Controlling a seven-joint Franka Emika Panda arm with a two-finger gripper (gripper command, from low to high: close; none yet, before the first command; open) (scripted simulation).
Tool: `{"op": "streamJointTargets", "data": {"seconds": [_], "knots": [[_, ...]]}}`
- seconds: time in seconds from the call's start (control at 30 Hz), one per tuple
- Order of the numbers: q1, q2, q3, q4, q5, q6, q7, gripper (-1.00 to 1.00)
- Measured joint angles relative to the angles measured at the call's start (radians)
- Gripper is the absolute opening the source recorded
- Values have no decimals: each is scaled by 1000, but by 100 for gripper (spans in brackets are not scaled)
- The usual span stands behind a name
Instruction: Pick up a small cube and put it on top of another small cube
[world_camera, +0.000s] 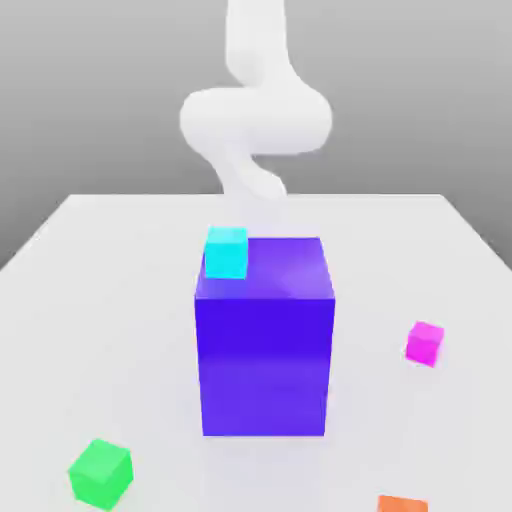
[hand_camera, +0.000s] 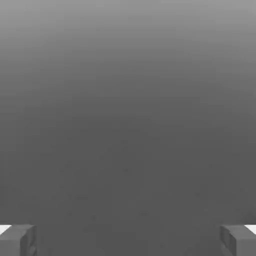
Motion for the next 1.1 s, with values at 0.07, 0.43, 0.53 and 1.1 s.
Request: {"op": "streamJointTargets", "data": {"seconds": [0.07,0.43,0.53,1.1], "knots": [[59,44,-8,-33,2,33,-95,0],[356,272,-34,-206,17,202,-587,0],[434,334,-37,-253,23,248,-723,0],[795,685,31,-518,28,508,-1467,0]]}}
